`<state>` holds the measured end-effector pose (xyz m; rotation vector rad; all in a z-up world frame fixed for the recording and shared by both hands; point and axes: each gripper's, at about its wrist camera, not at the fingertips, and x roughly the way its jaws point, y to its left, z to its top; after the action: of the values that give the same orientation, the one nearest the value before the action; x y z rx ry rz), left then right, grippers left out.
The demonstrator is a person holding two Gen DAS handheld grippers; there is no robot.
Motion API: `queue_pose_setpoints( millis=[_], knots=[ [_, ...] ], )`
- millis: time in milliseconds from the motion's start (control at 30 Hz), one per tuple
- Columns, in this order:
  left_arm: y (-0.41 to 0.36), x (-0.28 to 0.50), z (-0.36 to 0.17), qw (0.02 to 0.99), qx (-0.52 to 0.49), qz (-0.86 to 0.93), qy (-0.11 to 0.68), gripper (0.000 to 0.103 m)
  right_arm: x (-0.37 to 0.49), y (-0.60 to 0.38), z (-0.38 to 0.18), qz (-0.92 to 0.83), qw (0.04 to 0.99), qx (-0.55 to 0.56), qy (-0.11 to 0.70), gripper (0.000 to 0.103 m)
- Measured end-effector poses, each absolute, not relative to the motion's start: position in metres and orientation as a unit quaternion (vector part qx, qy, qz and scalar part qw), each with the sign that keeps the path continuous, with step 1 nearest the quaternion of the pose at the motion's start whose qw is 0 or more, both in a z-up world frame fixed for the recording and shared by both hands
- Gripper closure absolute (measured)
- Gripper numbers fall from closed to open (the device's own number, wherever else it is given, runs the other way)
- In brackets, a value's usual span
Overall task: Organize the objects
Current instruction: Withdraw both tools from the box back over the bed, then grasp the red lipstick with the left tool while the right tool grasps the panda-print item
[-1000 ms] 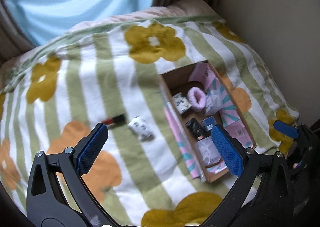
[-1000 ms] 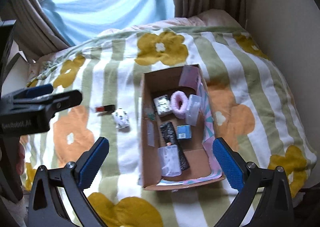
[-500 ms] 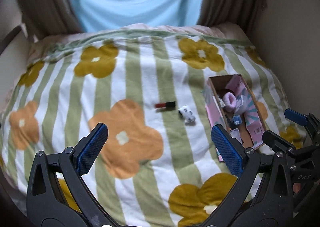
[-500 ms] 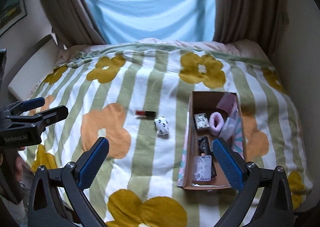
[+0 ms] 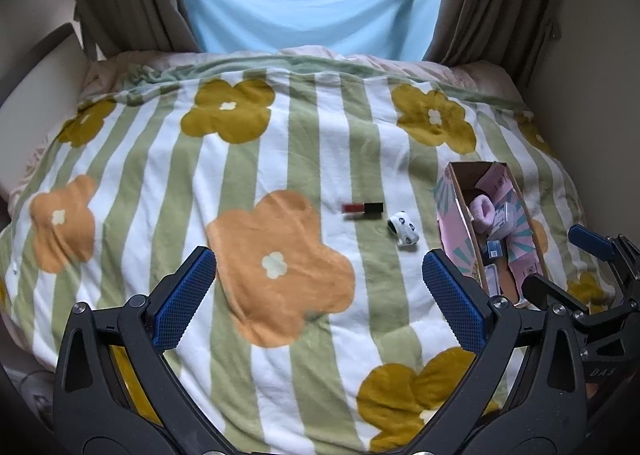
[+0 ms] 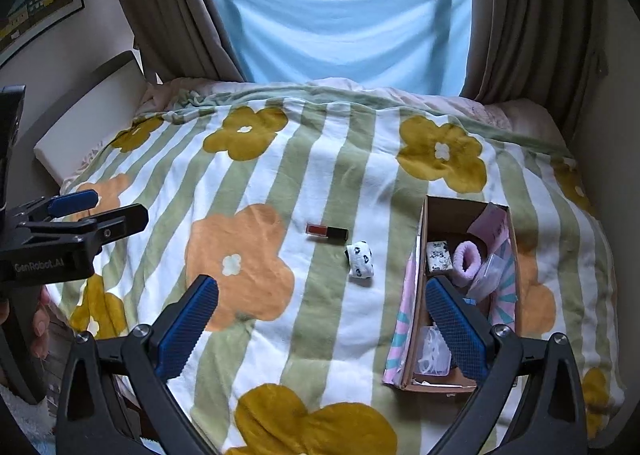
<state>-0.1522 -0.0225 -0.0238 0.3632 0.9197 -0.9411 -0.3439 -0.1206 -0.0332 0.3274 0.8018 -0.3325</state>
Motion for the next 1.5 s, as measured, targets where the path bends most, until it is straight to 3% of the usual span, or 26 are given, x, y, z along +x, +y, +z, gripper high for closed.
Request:
queue_pose_setpoints(
  millis=[367,500,1067,1200,1500],
  knots=[
    [-0.069,-0.130,-0.034,0.750,0.188,-0.455,0.442,0.001,-0.319,-0.125,-0.051,-0.196,0.896,0.132,0.377,0.001],
    [-0.100,-0.118,-0.057,0.729,0.191,-0.465,0.464,0.001,-0.299,-0.130,-0.075,-0.214,0.887,0.132,0.388,0.009],
    [-0.232,-0.088,-0.201,0.653,0.234,-0.475,0.541,0.004,-0.218,-0.158,-0.195,-0.262,0.859,0.099,0.428,0.017],
    [-0.262,-0.085,-0.239,0.634,0.248,-0.473,0.559,0.004,-0.202,-0.171,-0.232,-0.264,0.846,0.103,0.452,0.029],
    [-0.308,-0.089,-0.303,0.605,0.268,-0.464,0.590,0.006,-0.190,-0.192,-0.281,-0.265,0.830,0.120,0.475,0.032]
  ],
)
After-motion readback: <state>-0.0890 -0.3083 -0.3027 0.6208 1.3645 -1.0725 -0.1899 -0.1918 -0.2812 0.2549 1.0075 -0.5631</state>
